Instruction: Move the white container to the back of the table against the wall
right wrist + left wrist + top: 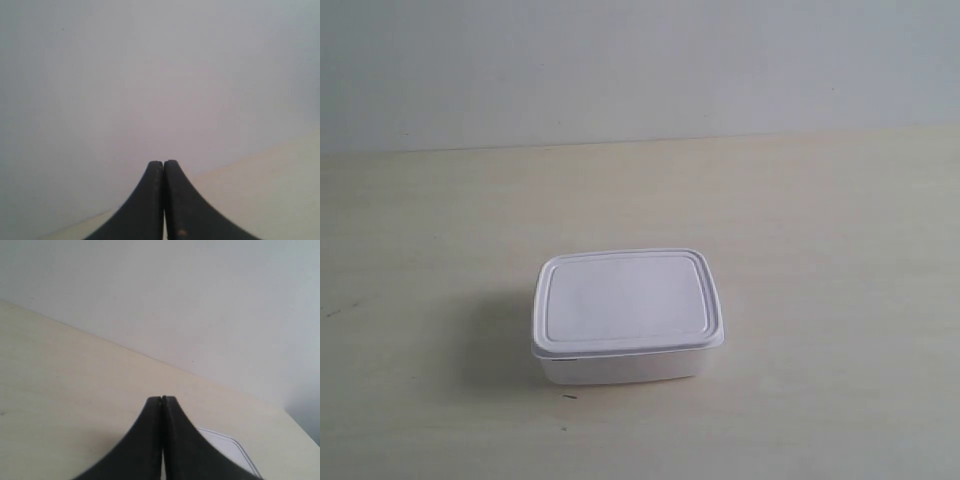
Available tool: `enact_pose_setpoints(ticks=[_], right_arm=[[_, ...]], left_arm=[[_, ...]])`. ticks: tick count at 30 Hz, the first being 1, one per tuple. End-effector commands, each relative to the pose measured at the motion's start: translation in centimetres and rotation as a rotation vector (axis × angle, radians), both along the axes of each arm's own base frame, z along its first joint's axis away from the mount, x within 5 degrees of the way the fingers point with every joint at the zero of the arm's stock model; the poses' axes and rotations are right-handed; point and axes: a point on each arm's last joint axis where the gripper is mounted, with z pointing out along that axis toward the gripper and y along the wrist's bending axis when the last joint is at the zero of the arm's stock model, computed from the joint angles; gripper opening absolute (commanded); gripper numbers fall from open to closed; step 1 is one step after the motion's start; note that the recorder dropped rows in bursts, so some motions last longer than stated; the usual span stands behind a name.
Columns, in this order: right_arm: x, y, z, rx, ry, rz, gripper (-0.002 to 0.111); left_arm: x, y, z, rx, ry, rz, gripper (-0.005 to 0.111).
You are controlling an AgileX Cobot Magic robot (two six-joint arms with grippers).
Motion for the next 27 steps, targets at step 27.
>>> enact_pose_setpoints(ticks=[27], right_arm=[[18.2,4.3,12.3,-0.074,0.826,0.462,0.000]], left_arm=[[17.4,-5.6,10.6,0.185,0.634,-0.595,0.000]])
